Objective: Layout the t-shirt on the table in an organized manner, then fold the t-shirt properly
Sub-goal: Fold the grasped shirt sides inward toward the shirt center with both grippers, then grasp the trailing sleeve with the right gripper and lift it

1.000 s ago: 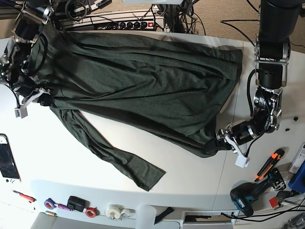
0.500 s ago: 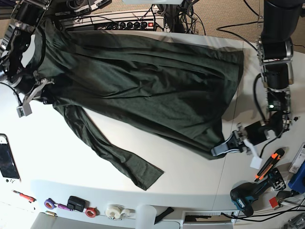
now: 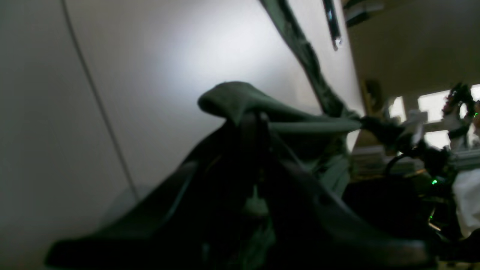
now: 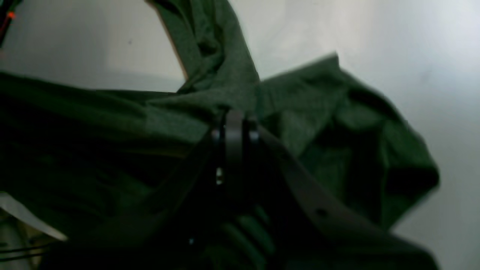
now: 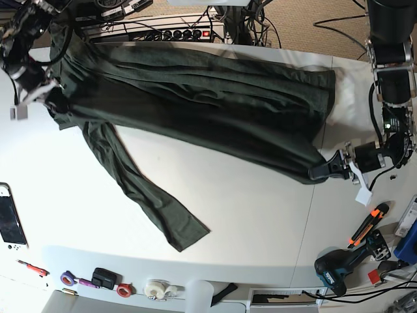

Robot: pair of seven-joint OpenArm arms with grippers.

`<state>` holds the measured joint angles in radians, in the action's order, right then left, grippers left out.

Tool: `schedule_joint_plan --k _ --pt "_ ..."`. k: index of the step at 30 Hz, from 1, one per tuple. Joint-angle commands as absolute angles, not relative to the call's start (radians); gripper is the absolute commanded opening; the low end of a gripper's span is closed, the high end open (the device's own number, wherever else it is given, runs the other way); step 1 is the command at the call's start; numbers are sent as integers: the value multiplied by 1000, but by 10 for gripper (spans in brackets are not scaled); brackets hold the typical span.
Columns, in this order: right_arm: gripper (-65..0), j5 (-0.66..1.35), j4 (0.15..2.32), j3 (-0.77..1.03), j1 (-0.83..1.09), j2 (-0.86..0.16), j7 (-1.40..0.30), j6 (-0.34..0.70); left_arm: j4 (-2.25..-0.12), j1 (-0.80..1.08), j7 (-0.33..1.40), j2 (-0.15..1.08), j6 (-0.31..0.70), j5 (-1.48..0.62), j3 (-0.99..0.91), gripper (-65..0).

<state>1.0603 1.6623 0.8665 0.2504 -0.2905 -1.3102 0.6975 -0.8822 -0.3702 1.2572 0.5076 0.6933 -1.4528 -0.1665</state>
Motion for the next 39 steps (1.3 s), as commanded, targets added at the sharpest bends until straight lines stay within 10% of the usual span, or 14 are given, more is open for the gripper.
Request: schedule_joint_plan --k 1,27,30,32,39 --pt "-650 1093 1678 894 256 -309 -1295 698 -915 -381 1250 530 698 -1484 -174 -650" --pt "-650 1076 1678 957 299 -225 -1342 698 -988 -224 1285 538 698 -1484 -173 -594" --pt "-403 1077 1678 957 297 -231 -1333 698 -988 -238 1273 554 698 -1484 -174 -347" --pt "-272 1079 1678 957 296 -234 -1288 698 -989 -263 1259 575 698 -1484 -174 -321" --pt "-268 1076 1678 958 260 -309 -1118 698 -989 -410 1256 687 698 -1484 -174 -321"
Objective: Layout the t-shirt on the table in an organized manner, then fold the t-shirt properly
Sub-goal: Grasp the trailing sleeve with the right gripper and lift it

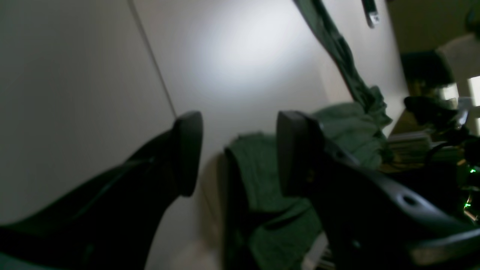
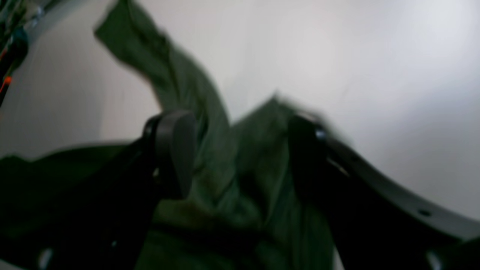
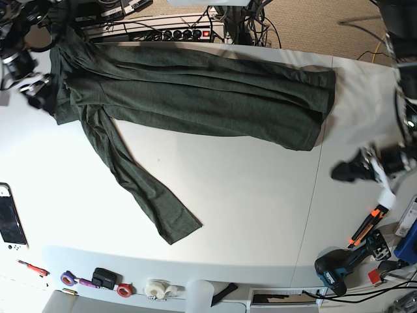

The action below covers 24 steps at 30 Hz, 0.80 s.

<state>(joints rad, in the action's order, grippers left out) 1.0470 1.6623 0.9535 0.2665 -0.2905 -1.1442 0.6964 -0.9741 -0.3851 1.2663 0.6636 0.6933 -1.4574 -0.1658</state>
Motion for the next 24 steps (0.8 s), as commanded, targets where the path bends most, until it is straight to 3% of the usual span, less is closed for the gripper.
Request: schedule_joint_plan --k 1,5,10,18,24 --pt "-268 1072 1678 958 237 -317 -1118 698 -989 -432 1256 703 698 -1484 -174 -321" --pt "-268 1043 1678 954 107 -313 -1123 698 -989 -519 1256 747 698 -1484 -174 -321" --pt "-268 820 1612 837 -61 -305 -1060 698 -989 -583 1256 762 698 -1484 -174 -321" --pt "-268 686 1143 468 -308 -304 -904 698 -989 -590 1253 762 698 -1484 -173 -321" --pt "-268 513 857 341 -462 -257 -809 698 -988 -582 1177 762 698 -1484 -173 -322"
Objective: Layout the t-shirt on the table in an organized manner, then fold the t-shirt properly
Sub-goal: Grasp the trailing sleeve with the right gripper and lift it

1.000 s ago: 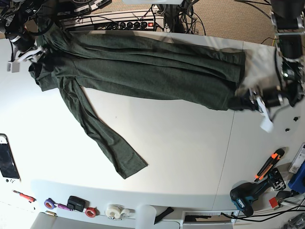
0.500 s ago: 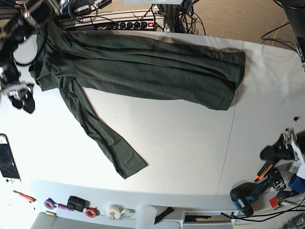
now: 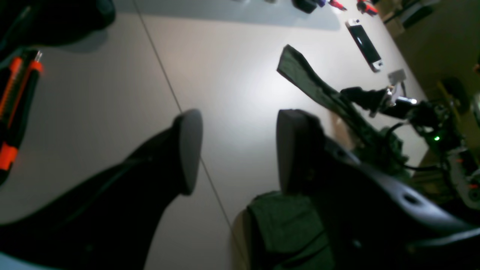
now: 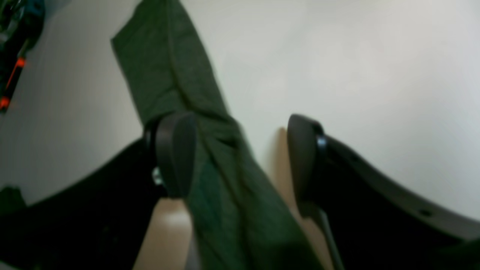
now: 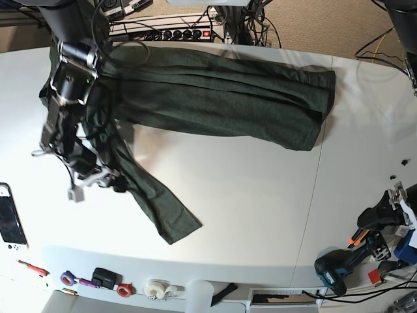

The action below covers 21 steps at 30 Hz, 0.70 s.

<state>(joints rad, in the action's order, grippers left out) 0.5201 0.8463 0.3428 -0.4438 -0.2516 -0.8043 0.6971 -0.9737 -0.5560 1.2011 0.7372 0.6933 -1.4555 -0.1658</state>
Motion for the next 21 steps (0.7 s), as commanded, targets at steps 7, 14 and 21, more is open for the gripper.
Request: schedule_joint_plan --k 7,14,21 --pt "-650 591 836 305 -476 -202 -985 698 -988 -582 1175 762 698 -1484 -173 -322" --pt "-650 925 1248 457 -424 -157 -1311 698 -988 -582 1174 762 698 -1484 -173 -333" --pt "-650 944 1814 477 -125 -20 -1396 698 -988 -582 1166 762 698 -1484 -173 -333"
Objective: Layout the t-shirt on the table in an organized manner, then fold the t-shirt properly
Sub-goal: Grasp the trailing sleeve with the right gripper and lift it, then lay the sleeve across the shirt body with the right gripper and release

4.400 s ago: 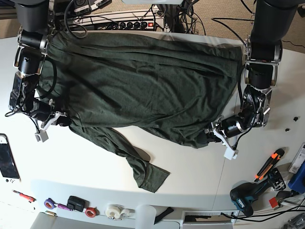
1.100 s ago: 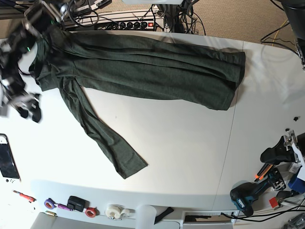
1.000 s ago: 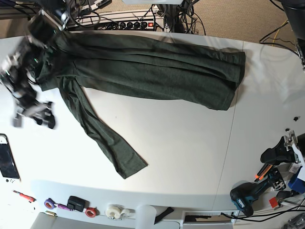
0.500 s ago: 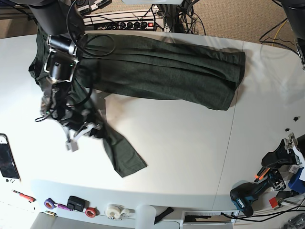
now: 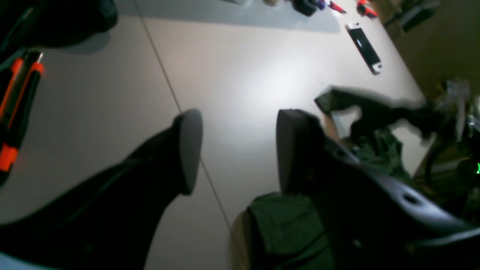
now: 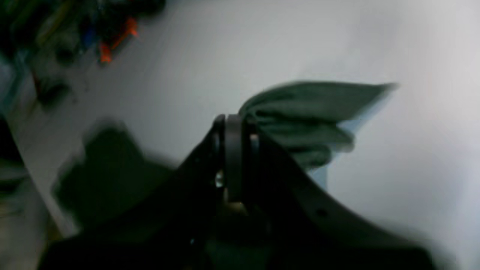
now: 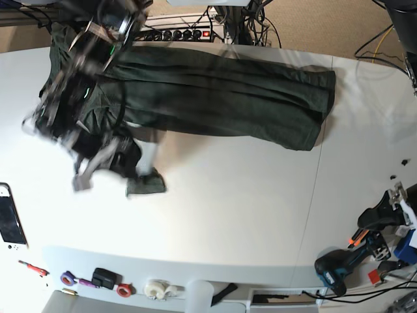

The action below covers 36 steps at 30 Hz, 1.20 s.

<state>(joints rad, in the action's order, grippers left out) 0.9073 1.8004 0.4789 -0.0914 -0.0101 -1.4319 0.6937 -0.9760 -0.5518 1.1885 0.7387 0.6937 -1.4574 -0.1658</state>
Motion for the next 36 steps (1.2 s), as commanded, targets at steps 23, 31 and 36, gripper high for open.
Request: schedule_joint_plan --k 23,31,36 --pt "-650 497 1991 -84 175 94 -1178 593 -988 -582 1166 762 698 -1473 -173 -333" --pt "-336 632 1991 -160 175 94 -1287 593 -988 -582 1166 762 698 -1472 -173 -333" --pt "-336 658 1992 -162 162 94 -1242 595 -988 -582 1166 762 698 -1472 -173 -333"
